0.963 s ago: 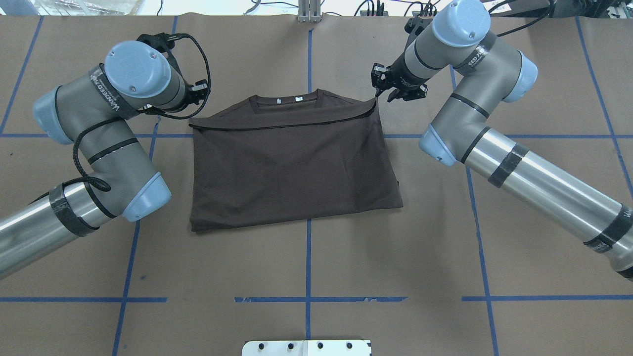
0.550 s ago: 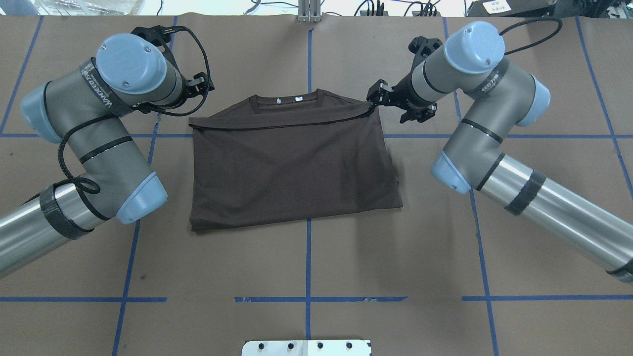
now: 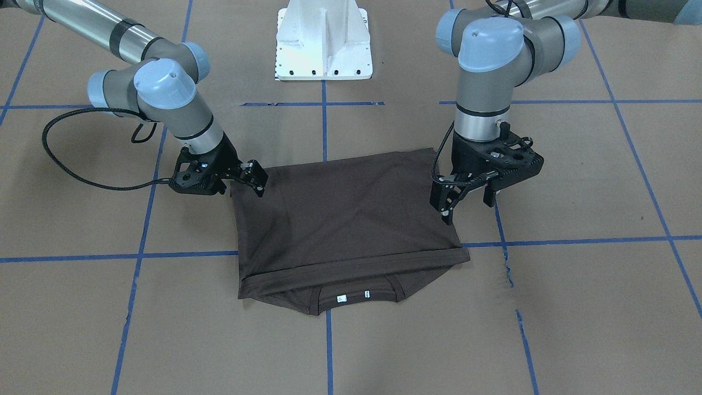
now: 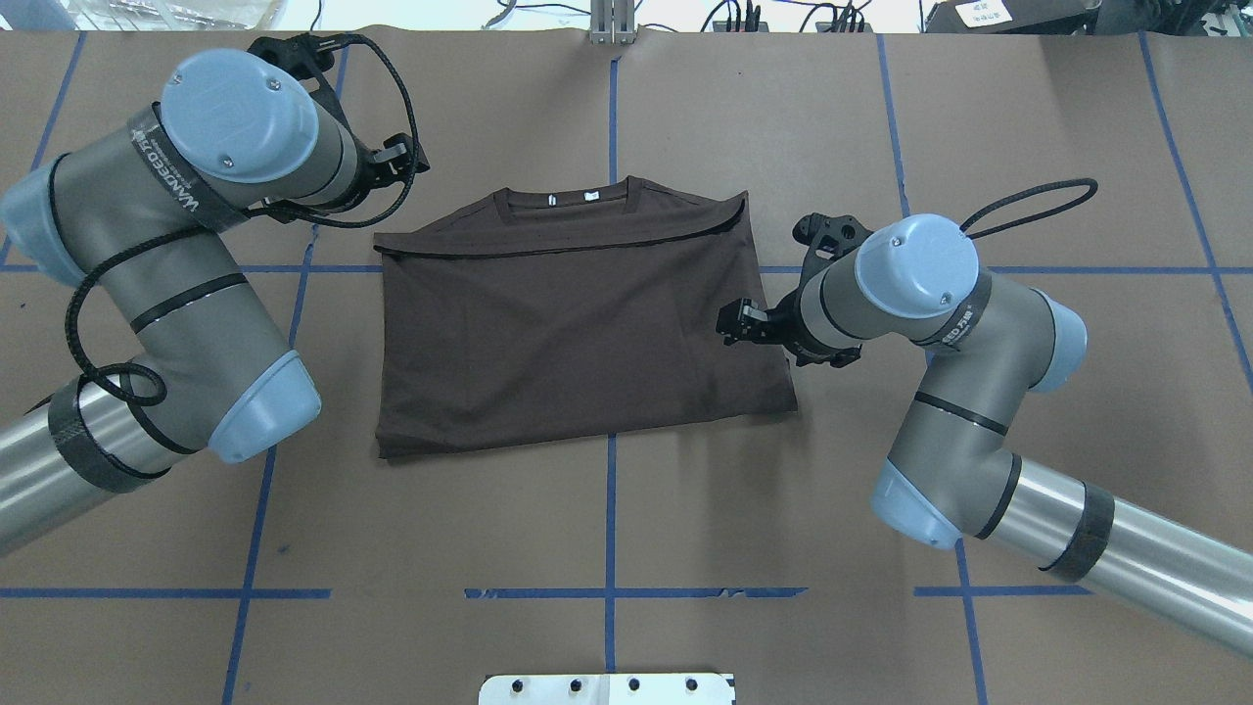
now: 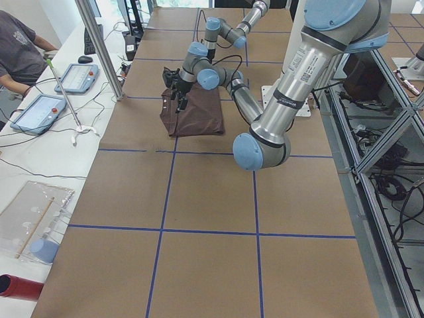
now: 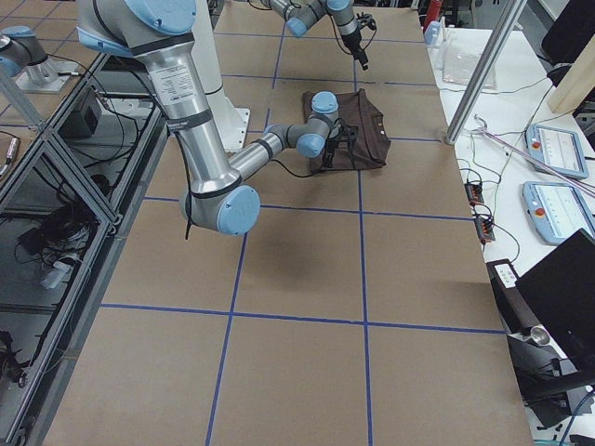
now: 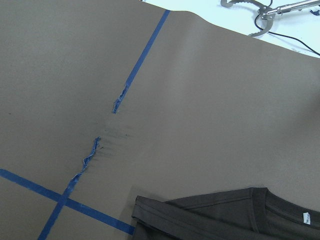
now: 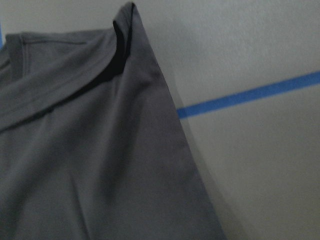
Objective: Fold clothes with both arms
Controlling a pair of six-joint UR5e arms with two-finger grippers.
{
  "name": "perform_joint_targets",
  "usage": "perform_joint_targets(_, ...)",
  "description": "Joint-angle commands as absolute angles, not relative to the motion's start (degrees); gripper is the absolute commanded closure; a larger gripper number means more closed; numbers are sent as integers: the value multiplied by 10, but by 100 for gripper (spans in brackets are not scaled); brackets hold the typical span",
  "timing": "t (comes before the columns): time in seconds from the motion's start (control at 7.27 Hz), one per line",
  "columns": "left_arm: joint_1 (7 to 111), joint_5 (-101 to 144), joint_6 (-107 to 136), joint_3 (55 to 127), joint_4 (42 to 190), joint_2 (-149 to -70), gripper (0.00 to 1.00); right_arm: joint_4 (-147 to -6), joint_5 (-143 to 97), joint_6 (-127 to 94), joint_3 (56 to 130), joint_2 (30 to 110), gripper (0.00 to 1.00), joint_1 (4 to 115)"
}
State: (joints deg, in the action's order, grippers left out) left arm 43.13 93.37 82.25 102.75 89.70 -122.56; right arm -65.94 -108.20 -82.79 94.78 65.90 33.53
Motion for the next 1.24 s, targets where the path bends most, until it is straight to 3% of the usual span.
perform_joint_targets(0.0, 431, 933, 824, 1041, 882, -1228, 0, -671, -1077, -828, 950, 662, 0, 325)
perform_joint_targets(0.83, 429, 933, 827, 1041, 882, -1228, 0, -673, -1079, -828, 952, 678, 9, 327)
perform_joint_targets(0.96, 429, 933, 826, 1041, 882, -1227, 0, -673, -1078, -828, 952, 677, 30, 327)
perform_joint_targets(1.1, 429, 933, 826, 1041, 882, -1227, 0, -673, -1081, -828, 952, 678, 83, 327)
